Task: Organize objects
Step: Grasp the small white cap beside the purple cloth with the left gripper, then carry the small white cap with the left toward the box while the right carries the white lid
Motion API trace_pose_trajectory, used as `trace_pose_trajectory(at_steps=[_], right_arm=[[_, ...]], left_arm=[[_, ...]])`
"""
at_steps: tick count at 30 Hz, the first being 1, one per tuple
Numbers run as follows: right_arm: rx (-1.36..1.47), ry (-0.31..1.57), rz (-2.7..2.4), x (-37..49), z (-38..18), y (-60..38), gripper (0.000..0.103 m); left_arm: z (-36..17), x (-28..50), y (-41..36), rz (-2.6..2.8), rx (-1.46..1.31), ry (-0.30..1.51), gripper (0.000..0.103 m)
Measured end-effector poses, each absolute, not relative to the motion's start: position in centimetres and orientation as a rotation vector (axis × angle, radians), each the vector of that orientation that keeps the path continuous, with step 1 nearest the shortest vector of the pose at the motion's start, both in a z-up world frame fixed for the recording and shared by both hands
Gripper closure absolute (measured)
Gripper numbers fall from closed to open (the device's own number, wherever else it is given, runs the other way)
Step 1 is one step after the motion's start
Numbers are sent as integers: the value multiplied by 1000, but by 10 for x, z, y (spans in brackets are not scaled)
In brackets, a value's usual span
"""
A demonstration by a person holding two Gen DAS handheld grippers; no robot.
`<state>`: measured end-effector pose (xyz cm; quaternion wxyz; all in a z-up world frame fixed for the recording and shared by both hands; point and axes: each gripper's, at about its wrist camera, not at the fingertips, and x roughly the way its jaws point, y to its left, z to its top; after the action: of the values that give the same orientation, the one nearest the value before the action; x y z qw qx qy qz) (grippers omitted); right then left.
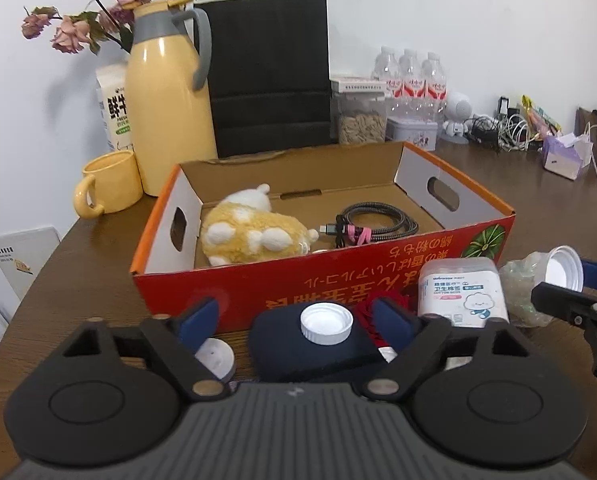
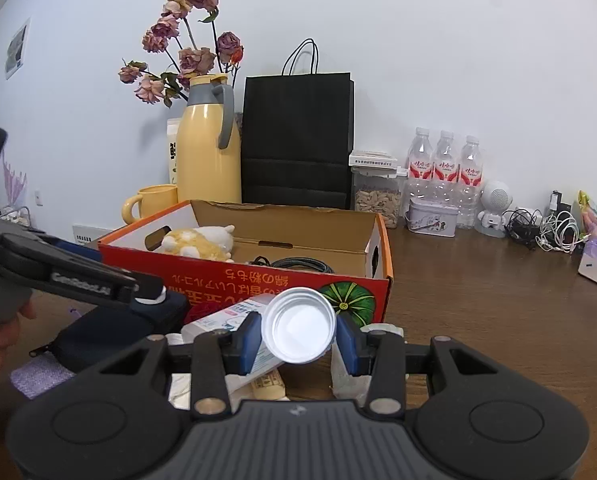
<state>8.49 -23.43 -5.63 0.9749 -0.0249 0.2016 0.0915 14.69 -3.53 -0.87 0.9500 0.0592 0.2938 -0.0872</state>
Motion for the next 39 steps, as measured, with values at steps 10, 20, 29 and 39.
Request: trace_pose_trajectory(at_steps=[10,20,29,39], right_arm=[[-34,416,202,97,-61,-237,64],[-36,419,206,98,-62,-236,64],[-59,391,216,111,-45,-230,64],[-120,375,229,165,-8,-223,64]], left_arm=[[-18,145,-49,-254,189,592,74],[-12,139,-41,-261,157,568,74],[18,149,-33,-225,131,495,74],[58,205,-35,-177,98,501,74]])
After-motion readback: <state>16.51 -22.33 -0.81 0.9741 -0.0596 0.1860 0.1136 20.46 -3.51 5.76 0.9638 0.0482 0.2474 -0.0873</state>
